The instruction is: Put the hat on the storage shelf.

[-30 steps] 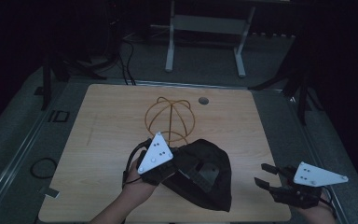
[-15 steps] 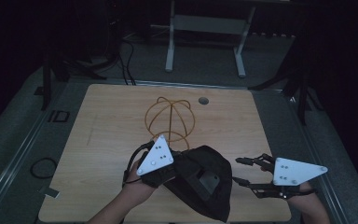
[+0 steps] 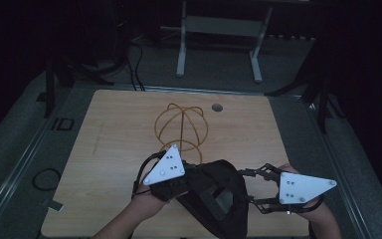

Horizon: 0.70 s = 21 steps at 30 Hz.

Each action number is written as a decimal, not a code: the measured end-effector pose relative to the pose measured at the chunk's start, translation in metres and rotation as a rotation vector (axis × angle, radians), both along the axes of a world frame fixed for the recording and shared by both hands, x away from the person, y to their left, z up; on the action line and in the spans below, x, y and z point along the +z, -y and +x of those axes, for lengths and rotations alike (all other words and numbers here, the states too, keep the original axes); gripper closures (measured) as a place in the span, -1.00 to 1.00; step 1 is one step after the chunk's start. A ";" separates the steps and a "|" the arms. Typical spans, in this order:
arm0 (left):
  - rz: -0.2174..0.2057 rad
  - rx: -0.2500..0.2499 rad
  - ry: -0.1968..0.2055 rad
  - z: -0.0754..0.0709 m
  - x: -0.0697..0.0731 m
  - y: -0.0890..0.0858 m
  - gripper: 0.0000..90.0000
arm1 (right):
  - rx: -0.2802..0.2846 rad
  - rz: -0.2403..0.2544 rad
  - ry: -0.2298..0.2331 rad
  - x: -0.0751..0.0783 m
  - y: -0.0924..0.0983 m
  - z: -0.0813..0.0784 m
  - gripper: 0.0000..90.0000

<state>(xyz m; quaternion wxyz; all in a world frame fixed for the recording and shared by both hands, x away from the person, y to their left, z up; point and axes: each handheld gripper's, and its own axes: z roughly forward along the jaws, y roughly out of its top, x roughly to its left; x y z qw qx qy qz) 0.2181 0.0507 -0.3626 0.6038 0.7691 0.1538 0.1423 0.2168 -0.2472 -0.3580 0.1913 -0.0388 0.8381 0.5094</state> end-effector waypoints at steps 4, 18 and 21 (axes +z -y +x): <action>-0.009 -0.014 -0.004 0.001 0.000 -0.001 0.98 | 0.005 0.001 -0.012 -0.001 -0.006 -0.001 -0.02; -0.021 -0.001 -0.018 0.006 -0.003 -0.006 0.98 | -0.009 -0.020 -0.013 0.000 -0.010 -0.008 0.98; -0.017 0.006 -0.022 0.008 -0.006 -0.007 0.97 | 0.002 -0.014 -0.028 0.001 -0.007 -0.009 0.98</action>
